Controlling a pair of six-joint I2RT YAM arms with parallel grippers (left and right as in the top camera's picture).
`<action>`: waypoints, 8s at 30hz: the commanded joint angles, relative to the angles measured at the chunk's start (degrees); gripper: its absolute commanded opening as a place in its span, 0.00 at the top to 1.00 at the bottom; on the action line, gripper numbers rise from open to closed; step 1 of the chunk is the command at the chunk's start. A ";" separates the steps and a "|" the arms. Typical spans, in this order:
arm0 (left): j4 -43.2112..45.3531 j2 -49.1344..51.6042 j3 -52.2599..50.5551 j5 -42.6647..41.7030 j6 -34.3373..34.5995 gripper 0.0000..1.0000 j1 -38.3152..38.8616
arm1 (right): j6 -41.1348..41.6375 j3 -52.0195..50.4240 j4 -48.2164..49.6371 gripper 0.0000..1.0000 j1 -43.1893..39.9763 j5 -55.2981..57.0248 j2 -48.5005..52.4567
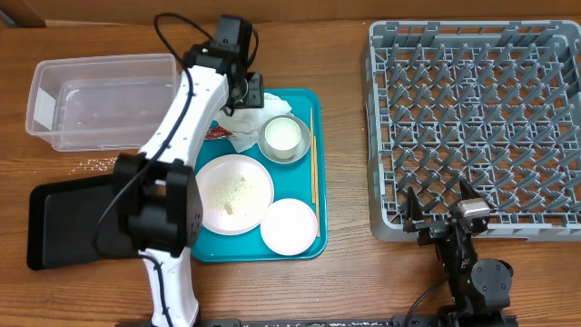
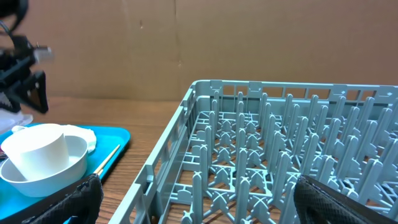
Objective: Sort waste into correct bins and load items into the dishwasher
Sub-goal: 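Reach the left gripper over the teal tray to the white napkin, then grasp the white napkin with the left gripper and lift it, then carry the napkin left and drop it into the clear bin, then return the left gripper to the tray and grasp the red wrapper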
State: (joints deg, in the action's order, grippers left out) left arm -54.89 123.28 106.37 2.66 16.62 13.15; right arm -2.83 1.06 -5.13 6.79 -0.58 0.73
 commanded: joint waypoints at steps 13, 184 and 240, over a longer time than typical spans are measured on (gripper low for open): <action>-2.51 7.54 1.03 -4.59 1.86 0.74 0.02 | -0.02 -0.59 0.31 0.00 -0.15 0.52 -0.57; -30.34 2.27 33.03 -3.76 9.16 0.96 -28.09 | -0.02 -0.59 0.31 0.00 -0.15 0.52 -0.57; -8.35 2.29 0.59 -8.50 1.40 0.63 0.42 | -0.02 -0.59 0.31 0.00 -0.15 0.52 -0.57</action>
State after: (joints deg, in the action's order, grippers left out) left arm -64.40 126.43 108.40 -9.06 16.01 12.84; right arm -2.79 1.06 -5.17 6.79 -0.60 0.73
